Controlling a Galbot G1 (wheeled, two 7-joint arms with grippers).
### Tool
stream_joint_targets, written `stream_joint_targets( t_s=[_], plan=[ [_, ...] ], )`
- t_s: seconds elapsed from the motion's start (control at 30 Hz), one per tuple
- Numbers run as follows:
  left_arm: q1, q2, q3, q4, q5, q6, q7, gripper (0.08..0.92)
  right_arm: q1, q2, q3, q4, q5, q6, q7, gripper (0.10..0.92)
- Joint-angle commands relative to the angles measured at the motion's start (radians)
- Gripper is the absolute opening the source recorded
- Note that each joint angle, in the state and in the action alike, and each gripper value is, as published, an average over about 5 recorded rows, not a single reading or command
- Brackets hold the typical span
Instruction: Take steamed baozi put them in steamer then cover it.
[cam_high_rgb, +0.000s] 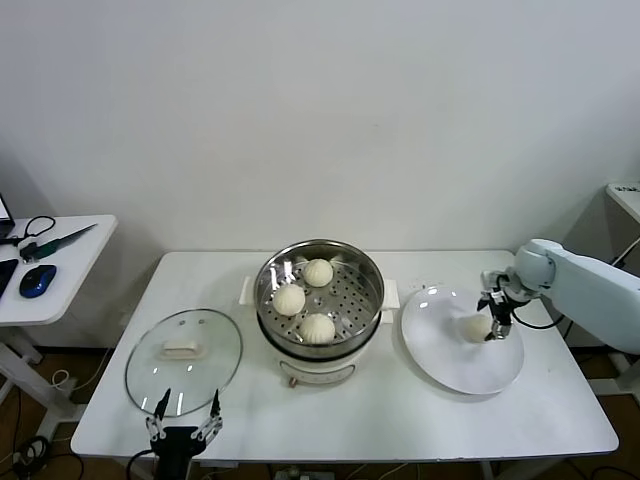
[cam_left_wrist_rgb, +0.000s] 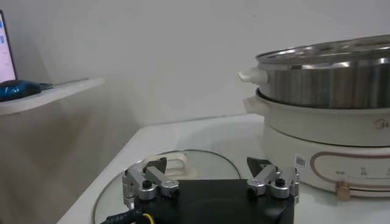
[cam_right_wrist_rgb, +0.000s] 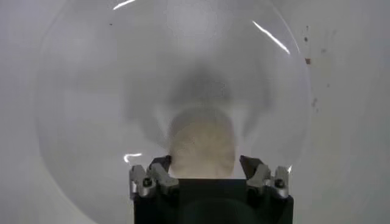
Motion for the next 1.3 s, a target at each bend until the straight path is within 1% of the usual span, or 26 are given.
stream_joint_targets(
  t_s=[0.03, 0.13, 0.23, 0.4, 0.53, 0.63, 0.73, 0.9, 1.0, 1.1, 1.3],
  plan=[
    [0.0, 0.0, 0.0, 0.001, 0.0, -0.001, 0.0, 0.823, -0.008, 0.007, 0.015, -0.012, 0.01, -0.01, -0.02, 0.692],
    [0.001, 0.0, -0.001, -0.001, -0.001, 0.0, -0.001, 0.823, 0.021, -0.002, -0.002, 0.003, 0.029, -0.012, -0.03, 0.669],
    [0.002, -0.002, 0.0, -0.005, -0.001, 0.0, 0.0, 0.823, 0.103, -0.018, -0.068, 0.034, 0.086, -0.012, -0.042, 0.658],
    [0.005, -0.004, 0.003, -0.009, 0.001, 0.0, 0.0, 0.823, 0.402, -0.026, -0.294, 0.146, 0.291, -0.013, -0.058, 0.653],
    [0.005, -0.004, 0.006, -0.014, 0.002, 0.002, 0.0, 0.823, 0.682, 0.017, -0.481, 0.259, 0.436, -0.017, -0.075, 0.653],
    [0.005, -0.003, 0.007, -0.02, 0.003, 0.006, 0.0, 0.823, 0.841, 0.072, -0.551, 0.354, 0.539, -0.045, -0.072, 0.653],
    [0.008, -0.002, 0.007, -0.027, 0.004, 0.01, 0.002, 0.823, 0.933, 0.116, -0.56, 0.458, 0.636, -0.094, -0.045, 0.653],
    [0.012, 0.001, 0.008, -0.038, 0.001, 0.013, 0.002, 0.823, 0.92, 0.185, -0.51, 0.61, 0.722, -0.188, 0.053, 0.653],
    [0.012, 0.002, 0.009, -0.042, -0.001, 0.014, 0.002, 0.823, 0.867, 0.234, -0.488, 0.648, 0.74, -0.229, 0.109, 0.653],
    [0.013, 0.003, 0.012, -0.046, -0.001, 0.014, 0.002, 0.823, 0.8, 0.284, -0.477, 0.65, 0.736, -0.258, 0.149, 0.653],
    [0.017, 0.005, 0.01, -0.057, -0.002, 0.015, 0.002, 0.823, 0.677, 0.357, -0.463, 0.596, 0.672, -0.291, 0.191, 0.653]
  ],
)
